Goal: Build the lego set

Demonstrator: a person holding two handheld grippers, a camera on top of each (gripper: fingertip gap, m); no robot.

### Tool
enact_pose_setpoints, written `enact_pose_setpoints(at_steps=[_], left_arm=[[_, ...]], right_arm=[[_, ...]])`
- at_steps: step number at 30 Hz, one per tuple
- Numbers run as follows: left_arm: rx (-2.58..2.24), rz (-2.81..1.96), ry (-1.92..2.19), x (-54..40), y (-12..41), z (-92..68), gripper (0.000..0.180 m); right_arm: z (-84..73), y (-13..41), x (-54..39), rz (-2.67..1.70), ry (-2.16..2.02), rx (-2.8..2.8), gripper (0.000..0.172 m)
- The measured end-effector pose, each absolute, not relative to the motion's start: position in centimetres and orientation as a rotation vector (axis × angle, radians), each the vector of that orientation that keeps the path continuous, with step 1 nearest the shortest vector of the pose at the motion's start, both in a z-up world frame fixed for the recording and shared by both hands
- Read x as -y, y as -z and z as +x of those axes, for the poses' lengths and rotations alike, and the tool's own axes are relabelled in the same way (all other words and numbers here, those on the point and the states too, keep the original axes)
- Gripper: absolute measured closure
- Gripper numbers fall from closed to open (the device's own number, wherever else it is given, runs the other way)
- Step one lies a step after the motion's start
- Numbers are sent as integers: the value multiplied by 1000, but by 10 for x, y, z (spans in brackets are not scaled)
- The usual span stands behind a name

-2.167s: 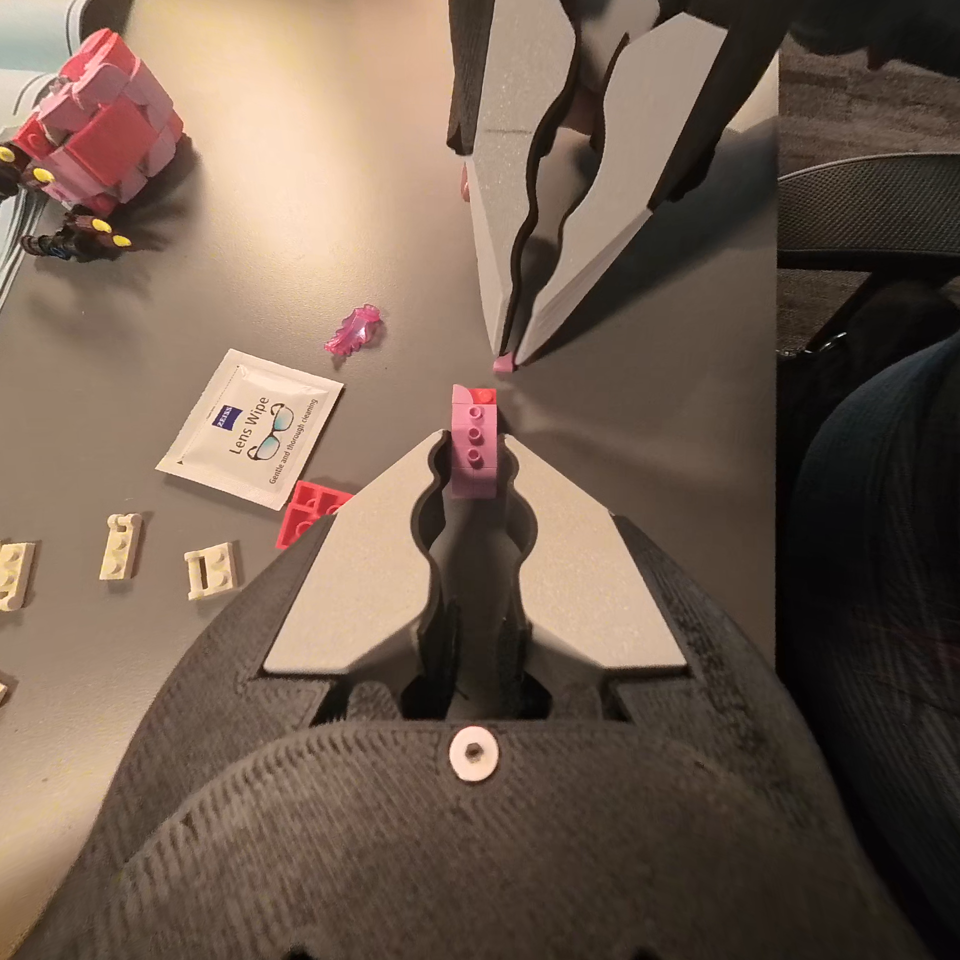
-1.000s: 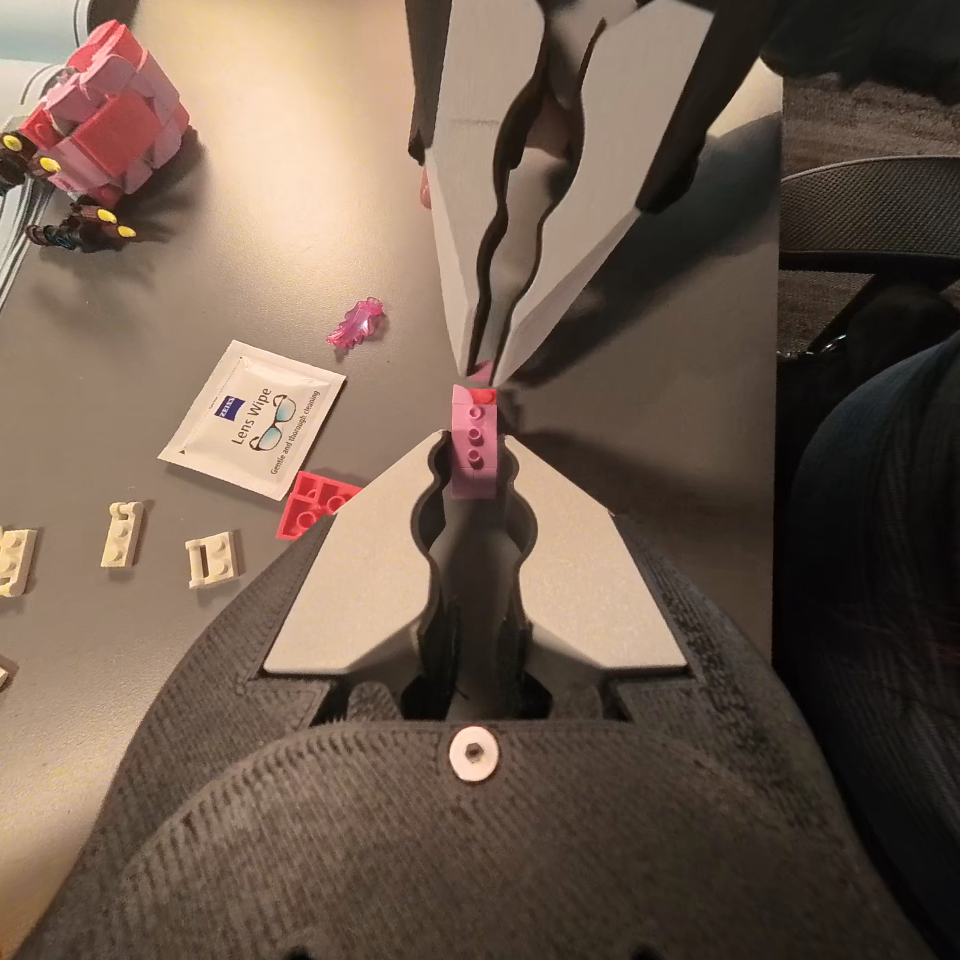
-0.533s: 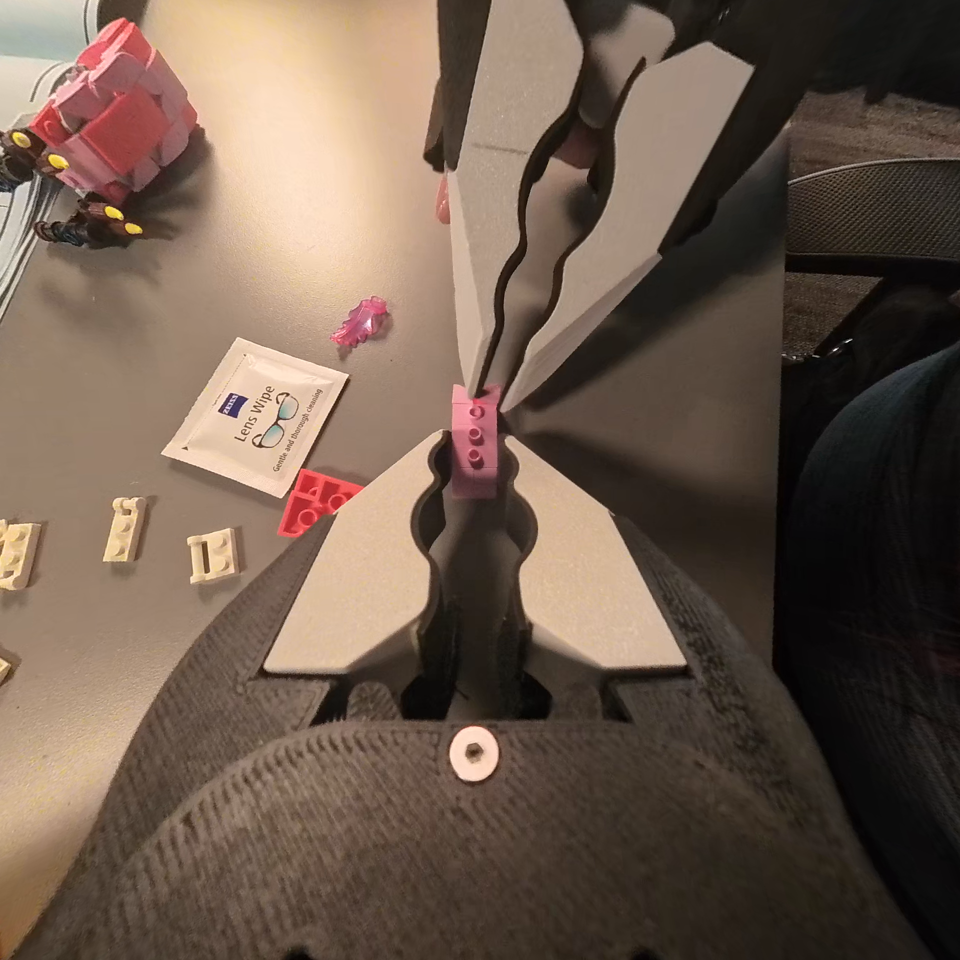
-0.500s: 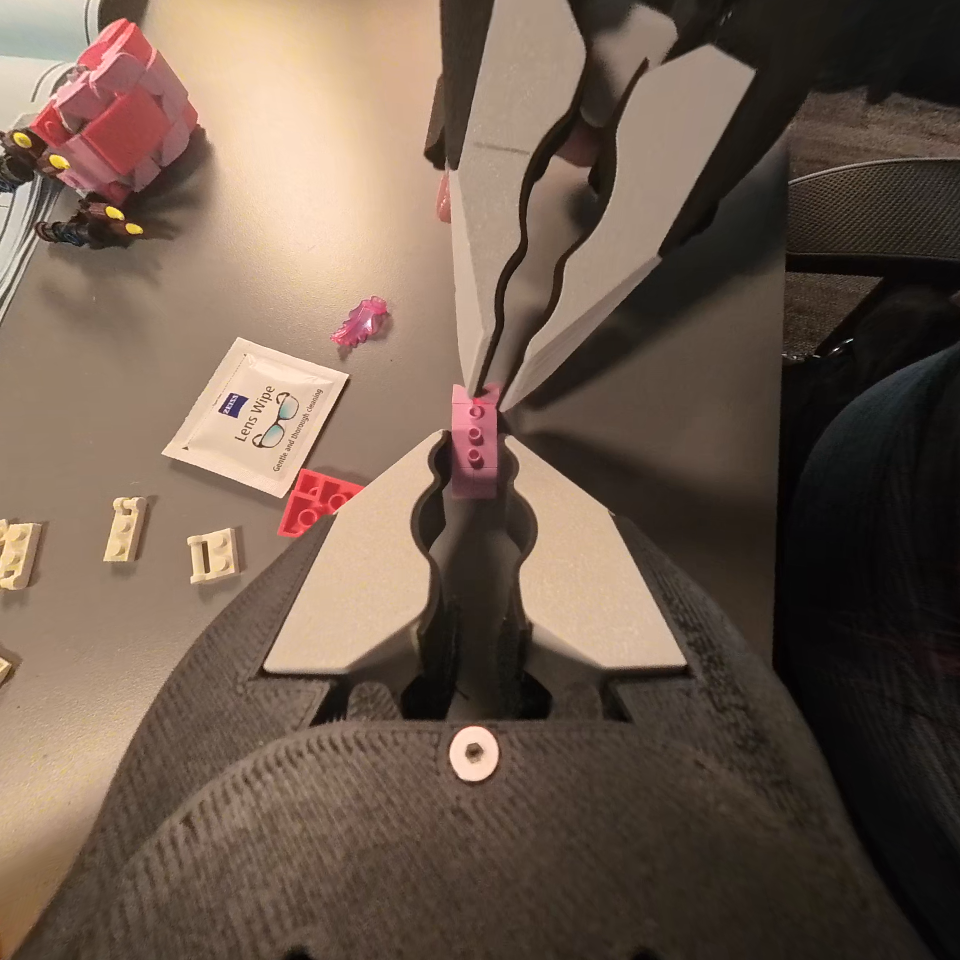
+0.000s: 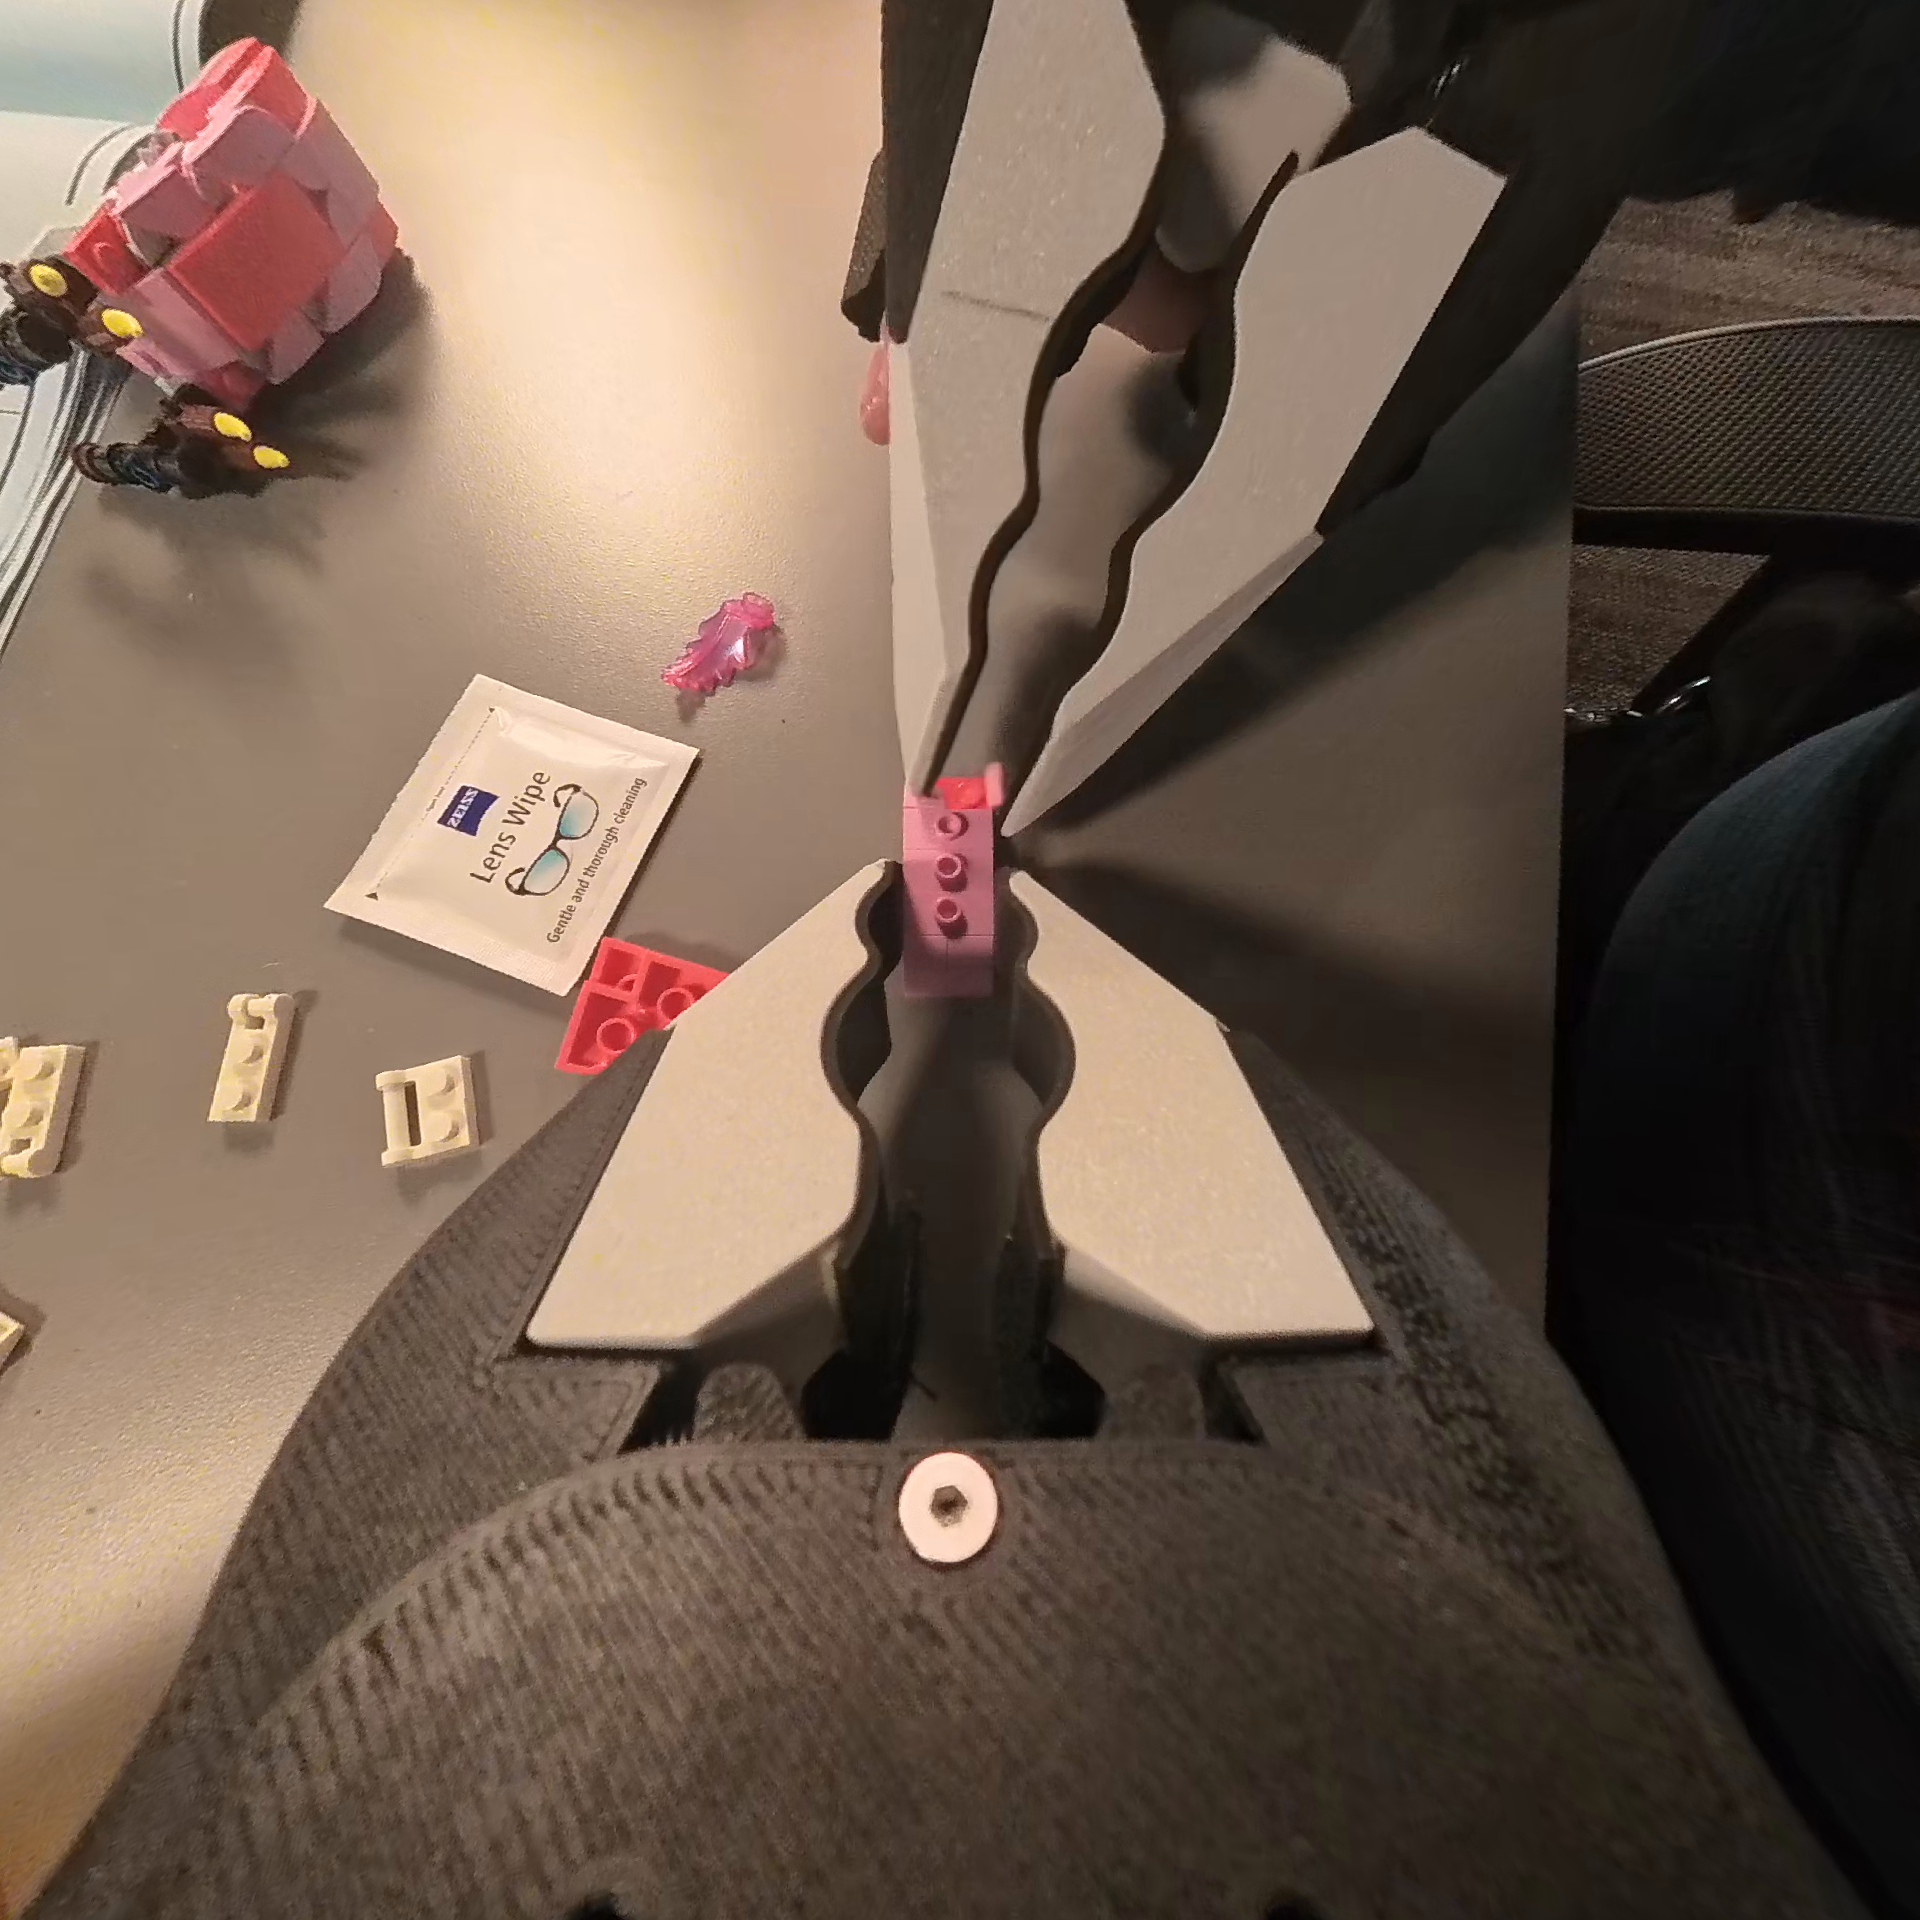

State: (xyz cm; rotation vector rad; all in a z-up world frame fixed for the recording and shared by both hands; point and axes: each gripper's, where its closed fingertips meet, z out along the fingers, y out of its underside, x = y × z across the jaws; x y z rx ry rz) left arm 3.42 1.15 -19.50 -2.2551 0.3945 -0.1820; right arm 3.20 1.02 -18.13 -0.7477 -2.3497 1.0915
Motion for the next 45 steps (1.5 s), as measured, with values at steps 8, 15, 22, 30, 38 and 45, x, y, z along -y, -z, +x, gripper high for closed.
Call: enact_pose_setpoints(at_steps=[8,15,22,30,38,45], left_arm=[[-394,-2255,179,-12,195,34,164],[-385,-2255,171,-11,195,32,164],[-386,-2255,167,-11,195,32,164],[-387,-2255,165,-11,195,32,164],[-389,-2255,166,-10,194,32,164],[-394,-2255,171,-10,194,33,164]], right_arm=[[34,175,-18,-772,-1109,2312,156],[56,175,-31,-938,-1216,2306,153],[65,188,-19,-879,-1141,2371,164],[59,187,-20,-751,-1010,2378,170],[56,193,-32,-165,-395,2345,170],[58,188,-28,-293,-555,2425,152]])
